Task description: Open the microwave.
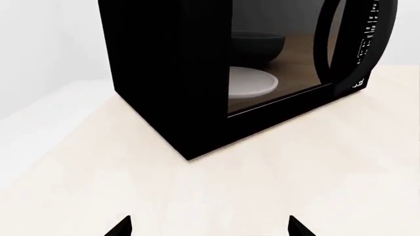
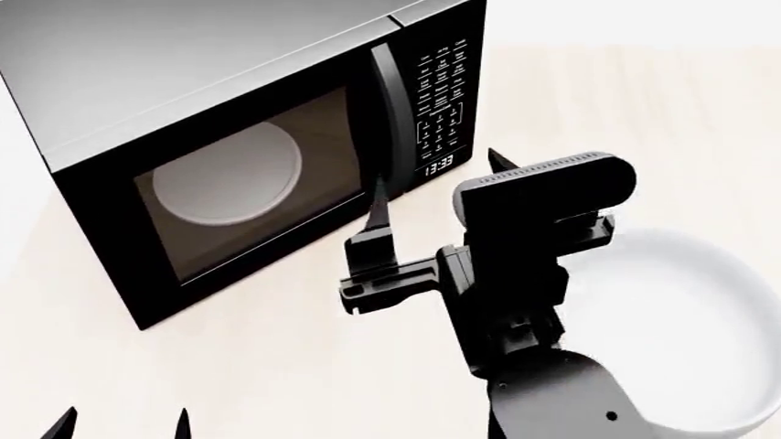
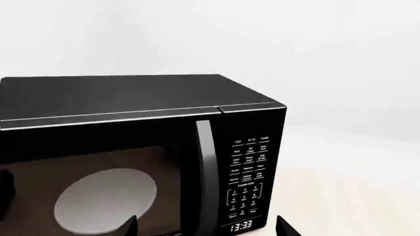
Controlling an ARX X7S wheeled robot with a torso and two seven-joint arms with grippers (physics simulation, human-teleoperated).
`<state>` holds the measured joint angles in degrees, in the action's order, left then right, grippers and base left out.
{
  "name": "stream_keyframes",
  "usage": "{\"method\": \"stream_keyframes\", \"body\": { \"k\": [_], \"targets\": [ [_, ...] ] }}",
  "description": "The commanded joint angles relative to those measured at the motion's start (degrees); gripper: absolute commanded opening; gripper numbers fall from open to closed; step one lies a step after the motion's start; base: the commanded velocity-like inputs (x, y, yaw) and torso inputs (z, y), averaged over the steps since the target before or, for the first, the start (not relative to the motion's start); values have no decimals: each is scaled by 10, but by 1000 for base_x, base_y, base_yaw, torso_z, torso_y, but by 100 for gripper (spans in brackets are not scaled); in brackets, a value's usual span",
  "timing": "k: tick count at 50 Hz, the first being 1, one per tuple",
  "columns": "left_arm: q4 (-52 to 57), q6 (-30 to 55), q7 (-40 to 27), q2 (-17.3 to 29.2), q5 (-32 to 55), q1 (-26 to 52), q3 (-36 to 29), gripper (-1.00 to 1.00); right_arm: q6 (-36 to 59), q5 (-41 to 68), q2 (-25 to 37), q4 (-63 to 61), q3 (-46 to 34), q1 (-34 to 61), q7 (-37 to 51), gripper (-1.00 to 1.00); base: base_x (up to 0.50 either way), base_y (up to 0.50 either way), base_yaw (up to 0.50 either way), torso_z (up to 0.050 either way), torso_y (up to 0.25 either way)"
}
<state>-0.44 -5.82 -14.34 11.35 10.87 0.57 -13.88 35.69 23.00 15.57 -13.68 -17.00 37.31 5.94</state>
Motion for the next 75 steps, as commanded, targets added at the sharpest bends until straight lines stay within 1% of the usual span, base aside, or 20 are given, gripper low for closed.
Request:
{"method": "stream_keyframes", "body": {
  "k": [1, 25, 29, 36, 75],
  "targets": [
    [1, 1, -3, 3, 2, 0, -4, 100, -2, -22, -9, 102, -25, 92, -23, 100, 0, 0, 0, 0, 0],
    [-1, -2, -9, 7, 6, 1, -9, 100, -39, -47, -41, 236, -63, 163, -47, 100, 0, 0, 0, 0, 0],
    [-3, -2, -9, 8, 8, 3, -10, 100, -40, -34, -49, 256, -54, 167, -50, 100, 0, 0, 0, 0, 0],
    [-3, 0, -11, 10, 10, 4, -11, 100, -57, -44, -58, 301, -64, 186, -56, 100, 0, 0, 0, 0, 0],
    [-4, 0, -18, 17, 18, 6, -21, 100, -130, -55, -87, 442, -89, 209, -68, 100, 0, 0, 0, 0, 0]
  ]
}}
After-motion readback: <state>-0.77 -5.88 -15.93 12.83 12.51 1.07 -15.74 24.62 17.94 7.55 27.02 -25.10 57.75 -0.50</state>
